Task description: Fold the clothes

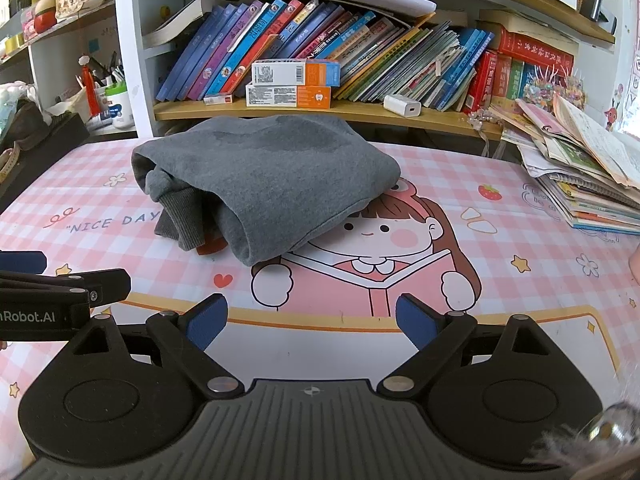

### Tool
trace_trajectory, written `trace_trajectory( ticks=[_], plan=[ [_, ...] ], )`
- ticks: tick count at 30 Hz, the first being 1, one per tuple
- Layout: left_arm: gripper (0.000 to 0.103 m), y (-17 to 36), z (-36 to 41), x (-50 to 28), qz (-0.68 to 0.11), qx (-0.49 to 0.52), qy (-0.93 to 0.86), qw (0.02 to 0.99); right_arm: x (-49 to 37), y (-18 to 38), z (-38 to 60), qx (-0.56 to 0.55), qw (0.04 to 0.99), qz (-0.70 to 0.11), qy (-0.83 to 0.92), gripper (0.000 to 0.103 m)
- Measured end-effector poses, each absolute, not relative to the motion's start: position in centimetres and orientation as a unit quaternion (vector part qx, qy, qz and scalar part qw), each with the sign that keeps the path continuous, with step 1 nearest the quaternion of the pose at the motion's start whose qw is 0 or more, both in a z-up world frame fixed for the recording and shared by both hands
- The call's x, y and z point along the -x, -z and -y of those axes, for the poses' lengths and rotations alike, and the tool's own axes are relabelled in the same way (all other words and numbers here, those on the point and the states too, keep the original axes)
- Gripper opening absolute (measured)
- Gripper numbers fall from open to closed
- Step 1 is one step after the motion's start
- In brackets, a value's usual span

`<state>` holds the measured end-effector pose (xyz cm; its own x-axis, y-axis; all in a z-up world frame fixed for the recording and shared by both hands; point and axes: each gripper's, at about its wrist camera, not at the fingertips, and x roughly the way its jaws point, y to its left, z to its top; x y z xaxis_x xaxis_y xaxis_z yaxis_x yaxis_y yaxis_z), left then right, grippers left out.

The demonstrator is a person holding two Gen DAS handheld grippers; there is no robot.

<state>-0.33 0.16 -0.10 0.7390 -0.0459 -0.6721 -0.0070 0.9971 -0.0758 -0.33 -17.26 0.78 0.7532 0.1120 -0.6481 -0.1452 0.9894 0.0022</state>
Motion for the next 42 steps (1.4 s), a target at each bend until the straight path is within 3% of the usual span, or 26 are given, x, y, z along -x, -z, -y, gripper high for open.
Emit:
trace_trajectory(
  ticks=[42],
  plan=[
    [0.103,0.91,-0.24,-0.33,-0.396,0.048,0.011,0.917,-0.3,0.04,17.49,0.016,0.93,-0.36,-0.072,0.092]
  ],
)
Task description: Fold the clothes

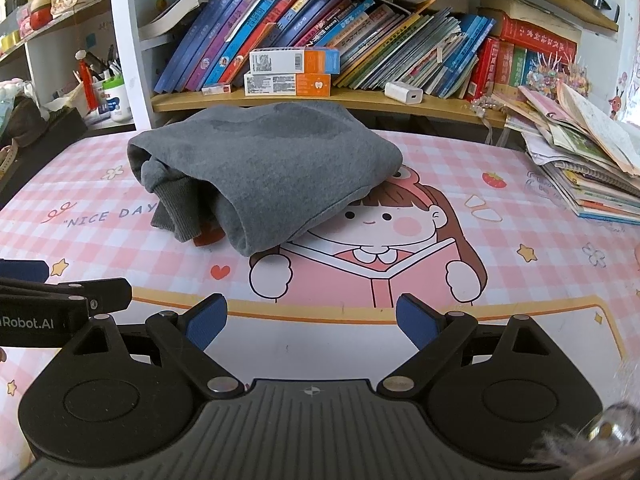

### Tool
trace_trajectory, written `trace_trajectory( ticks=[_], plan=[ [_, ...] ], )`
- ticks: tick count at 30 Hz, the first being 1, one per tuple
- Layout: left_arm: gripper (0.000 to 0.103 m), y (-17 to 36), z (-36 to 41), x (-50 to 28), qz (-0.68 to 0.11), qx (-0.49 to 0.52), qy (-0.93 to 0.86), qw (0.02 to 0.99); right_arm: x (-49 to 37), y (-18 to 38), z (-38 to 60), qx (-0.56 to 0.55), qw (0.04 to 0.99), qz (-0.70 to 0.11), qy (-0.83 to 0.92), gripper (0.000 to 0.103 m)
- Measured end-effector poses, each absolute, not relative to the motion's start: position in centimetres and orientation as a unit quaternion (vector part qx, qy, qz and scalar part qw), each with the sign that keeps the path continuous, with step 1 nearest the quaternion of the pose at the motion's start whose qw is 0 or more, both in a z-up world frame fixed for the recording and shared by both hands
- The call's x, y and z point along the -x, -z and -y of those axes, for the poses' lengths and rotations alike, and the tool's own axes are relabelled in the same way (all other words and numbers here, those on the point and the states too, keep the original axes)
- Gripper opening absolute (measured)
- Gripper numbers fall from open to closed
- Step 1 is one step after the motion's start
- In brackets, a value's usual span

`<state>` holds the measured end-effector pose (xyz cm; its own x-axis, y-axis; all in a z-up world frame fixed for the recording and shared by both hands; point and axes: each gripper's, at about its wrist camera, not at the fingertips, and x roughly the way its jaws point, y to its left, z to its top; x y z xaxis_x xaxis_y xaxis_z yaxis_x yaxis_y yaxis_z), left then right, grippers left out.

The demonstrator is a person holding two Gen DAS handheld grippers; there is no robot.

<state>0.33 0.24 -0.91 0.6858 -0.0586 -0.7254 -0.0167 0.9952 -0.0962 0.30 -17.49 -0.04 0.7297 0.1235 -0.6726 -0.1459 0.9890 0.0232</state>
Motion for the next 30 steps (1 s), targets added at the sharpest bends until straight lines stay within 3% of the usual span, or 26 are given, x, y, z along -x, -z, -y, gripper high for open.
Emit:
trace_trajectory(
  ticks=[20,30],
  plan=[
    [0.103,1.3,-0.3,0.5,-0.405,0.048,-0.029,0.913,-3.3,0.9,17.6,0.049,0.926,-0.356,-0.118,0.092],
    [0.103,1.1,-1.4,2.3,-0.399,0.054,-0.064,0.913,-9.0,0.2,15.6,0.103,0.925,-0.331,-0.158,0.084]
  ],
)
